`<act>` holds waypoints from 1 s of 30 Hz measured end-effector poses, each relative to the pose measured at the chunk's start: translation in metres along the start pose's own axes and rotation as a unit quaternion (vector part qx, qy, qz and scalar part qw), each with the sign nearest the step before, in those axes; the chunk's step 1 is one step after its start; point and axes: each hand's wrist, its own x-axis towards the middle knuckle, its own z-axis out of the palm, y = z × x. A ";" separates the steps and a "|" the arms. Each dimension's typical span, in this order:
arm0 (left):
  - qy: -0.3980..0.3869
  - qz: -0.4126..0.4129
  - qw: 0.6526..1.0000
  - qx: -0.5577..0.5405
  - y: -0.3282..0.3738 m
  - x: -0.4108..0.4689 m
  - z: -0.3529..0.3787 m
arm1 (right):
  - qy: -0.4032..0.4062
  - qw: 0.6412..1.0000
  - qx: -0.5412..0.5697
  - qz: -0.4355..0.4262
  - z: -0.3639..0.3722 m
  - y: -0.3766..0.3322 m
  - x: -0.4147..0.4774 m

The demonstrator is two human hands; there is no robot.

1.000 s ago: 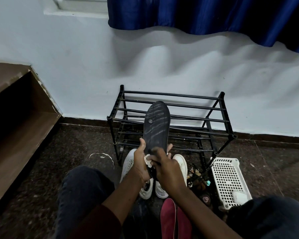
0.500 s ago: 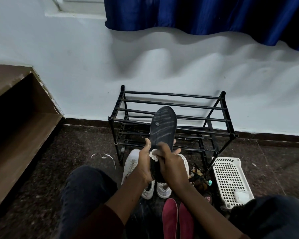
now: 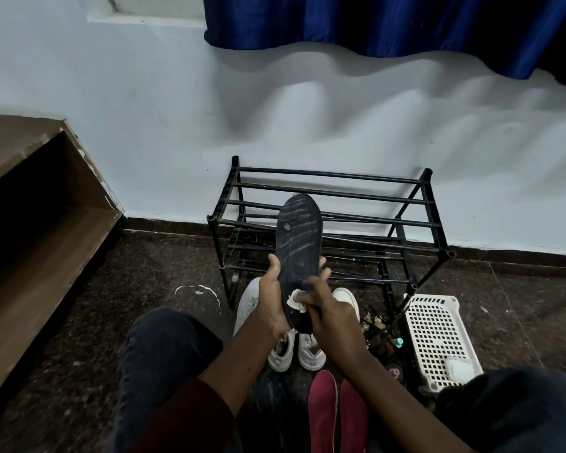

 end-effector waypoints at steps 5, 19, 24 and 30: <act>0.007 -0.008 1.000 0.013 -0.003 -0.001 -0.001 | 0.014 0.999 0.050 0.002 0.008 -0.008 -0.006; -0.008 -0.027 0.996 0.082 -0.005 -0.006 0.027 | 0.109 0.991 -0.064 0.047 -0.013 0.007 0.022; -0.012 -0.016 0.997 0.078 -0.021 -0.005 0.038 | 0.137 0.982 -0.076 0.104 -0.022 -0.003 0.016; 0.016 0.063 0.998 0.006 -0.035 0.004 0.033 | 0.054 0.989 -0.097 0.095 -0.018 -0.010 -0.036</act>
